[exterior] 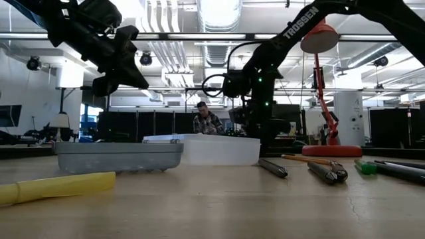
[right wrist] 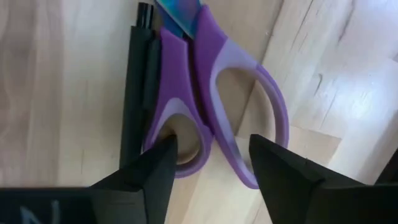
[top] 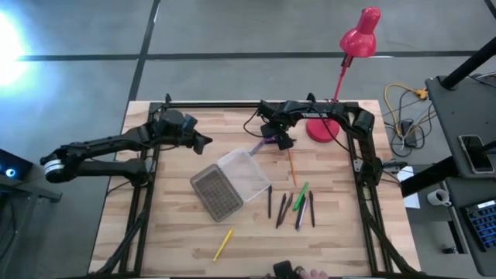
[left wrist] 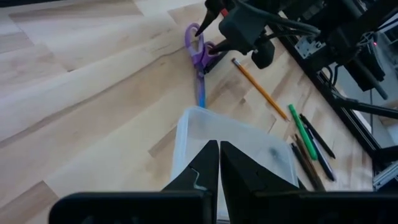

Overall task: Pick & place school supplies into a supply box
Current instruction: Put the purple scissors into the gray supply box

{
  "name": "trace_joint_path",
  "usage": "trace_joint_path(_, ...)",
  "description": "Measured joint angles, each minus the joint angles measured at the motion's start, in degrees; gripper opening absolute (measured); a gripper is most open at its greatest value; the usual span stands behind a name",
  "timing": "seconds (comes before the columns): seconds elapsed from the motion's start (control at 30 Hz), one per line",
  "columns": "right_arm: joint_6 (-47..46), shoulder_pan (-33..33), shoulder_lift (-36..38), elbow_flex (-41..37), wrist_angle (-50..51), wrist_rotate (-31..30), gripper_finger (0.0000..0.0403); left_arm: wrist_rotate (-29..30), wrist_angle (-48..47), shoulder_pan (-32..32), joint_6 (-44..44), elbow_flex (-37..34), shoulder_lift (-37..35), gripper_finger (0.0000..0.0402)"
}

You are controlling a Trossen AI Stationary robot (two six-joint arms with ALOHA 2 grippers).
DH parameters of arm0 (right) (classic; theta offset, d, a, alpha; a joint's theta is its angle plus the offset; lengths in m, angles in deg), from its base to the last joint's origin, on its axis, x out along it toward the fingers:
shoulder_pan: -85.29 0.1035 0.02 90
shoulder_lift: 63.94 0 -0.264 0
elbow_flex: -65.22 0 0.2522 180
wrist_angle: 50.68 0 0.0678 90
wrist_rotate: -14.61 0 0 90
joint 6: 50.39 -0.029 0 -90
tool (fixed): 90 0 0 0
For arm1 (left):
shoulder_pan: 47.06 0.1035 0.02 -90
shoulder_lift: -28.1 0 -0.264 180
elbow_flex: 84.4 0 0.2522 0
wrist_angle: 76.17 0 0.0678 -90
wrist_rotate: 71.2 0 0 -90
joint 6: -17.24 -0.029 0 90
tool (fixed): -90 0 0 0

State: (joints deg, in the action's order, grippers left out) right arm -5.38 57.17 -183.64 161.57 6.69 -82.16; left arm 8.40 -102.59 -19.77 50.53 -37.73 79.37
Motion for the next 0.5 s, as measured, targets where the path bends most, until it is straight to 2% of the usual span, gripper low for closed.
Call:
trace_joint_path(0.3,0.24,-0.7,-0.11,-0.61,-1.69,3.74,0.0099,0.0,-0.08,0.0,0.02,-0.04,0.0,0.0)
trace_joint_path(0.5,-2.24,-1.64,-0.02,-3.33,-4.83,4.26,0.0085,0.02,-0.24,0.0,0.04,-0.04,0.0,0.0)
